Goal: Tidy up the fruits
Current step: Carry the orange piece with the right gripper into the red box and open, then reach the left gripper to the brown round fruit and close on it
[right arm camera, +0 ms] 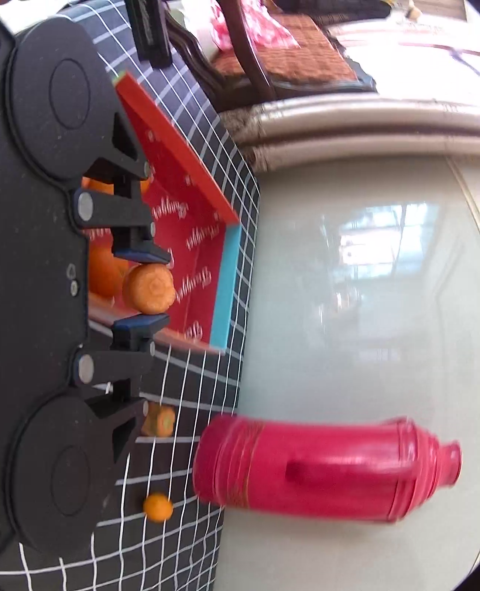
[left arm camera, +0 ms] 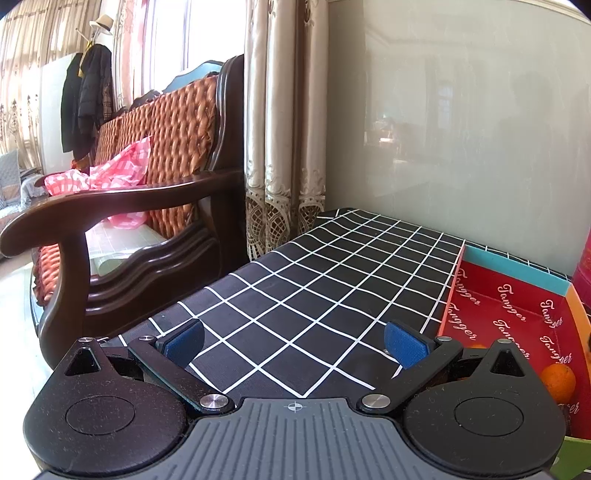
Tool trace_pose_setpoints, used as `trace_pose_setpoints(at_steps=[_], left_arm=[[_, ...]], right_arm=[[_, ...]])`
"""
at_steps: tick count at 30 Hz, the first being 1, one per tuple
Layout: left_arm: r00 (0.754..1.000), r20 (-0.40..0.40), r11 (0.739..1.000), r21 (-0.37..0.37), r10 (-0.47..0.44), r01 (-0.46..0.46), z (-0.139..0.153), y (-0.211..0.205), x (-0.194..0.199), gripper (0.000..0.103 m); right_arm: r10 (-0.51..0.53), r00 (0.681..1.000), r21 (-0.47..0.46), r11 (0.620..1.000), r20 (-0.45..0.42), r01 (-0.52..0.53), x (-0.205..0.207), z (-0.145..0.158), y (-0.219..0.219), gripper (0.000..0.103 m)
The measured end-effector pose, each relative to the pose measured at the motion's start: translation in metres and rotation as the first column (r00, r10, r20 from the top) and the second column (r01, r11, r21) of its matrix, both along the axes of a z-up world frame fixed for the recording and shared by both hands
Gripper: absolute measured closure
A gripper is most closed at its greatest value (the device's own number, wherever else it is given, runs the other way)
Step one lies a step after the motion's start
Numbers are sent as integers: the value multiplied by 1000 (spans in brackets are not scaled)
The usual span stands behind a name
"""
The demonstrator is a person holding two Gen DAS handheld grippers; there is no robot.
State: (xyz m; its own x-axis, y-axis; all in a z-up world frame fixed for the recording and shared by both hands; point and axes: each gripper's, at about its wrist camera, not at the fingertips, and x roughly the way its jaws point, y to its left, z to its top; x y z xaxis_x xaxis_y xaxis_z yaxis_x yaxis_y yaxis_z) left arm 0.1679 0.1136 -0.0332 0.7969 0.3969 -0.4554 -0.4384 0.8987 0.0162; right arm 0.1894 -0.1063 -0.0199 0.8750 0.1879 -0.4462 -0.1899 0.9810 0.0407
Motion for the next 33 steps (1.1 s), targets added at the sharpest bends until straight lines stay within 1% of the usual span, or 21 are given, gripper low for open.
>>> trace_pose_setpoints(at_steps=[7,10,13,14,15,16,17,19,21,23,26,30,33], left_arm=[[1000,0,1000,7,-3,3,-1,-1,0,0],[1000,0,1000,7,-3,3,-1,-1,0,0],[1000,0,1000,7,-4,4,-1,-1,0,0],[1000,1,1000,7,-4,4,-1,-1,0,0],[1000,0,1000,8,-4,4,-1,-1,0,0],[1000,1,1000,8,-5,5,-1,-1,0,0],[1000,0,1000,9,-6,6,-1,-2,0,0],[1000,0,1000,9,-10,10,-2,-3,0,0],[1000,-1,1000,10,-14,14,-2,-5,0,0],[1000,0,1000,14,-19,19,-2,-8,0,0],[999,6,999,23,-32,32,-1,-16,1,0],[998,10,997,30,-65,65,1,-32,2,0],[995,16,994,38,-100,99,2,-47,3,0]], right_arm=[[87,996,-23,996,-19,-88,-6,-4,22,82],[109,994,-27,994,-30,-110,-7,-5,27,78],[102,994,-35,994,-26,-103,-9,-6,28,73],[92,996,-34,995,-20,-93,-10,-5,27,65],[83,996,-32,996,-13,-84,-11,-5,26,58],[71,997,-33,997,-1,-71,-12,-4,25,45],[58,998,-37,998,13,-58,-13,-2,23,38],[47,999,-39,998,25,-46,-14,0,21,38],[31,999,-32,999,29,-30,-14,1,17,36],[10,1000,-33,999,30,-9,-14,1,13,31],[-30,999,-38,999,31,31,-15,0,4,30],[-113,993,-44,993,20,113,-16,-2,-13,28],[-192,981,-46,980,16,193,-18,-3,-30,26]])
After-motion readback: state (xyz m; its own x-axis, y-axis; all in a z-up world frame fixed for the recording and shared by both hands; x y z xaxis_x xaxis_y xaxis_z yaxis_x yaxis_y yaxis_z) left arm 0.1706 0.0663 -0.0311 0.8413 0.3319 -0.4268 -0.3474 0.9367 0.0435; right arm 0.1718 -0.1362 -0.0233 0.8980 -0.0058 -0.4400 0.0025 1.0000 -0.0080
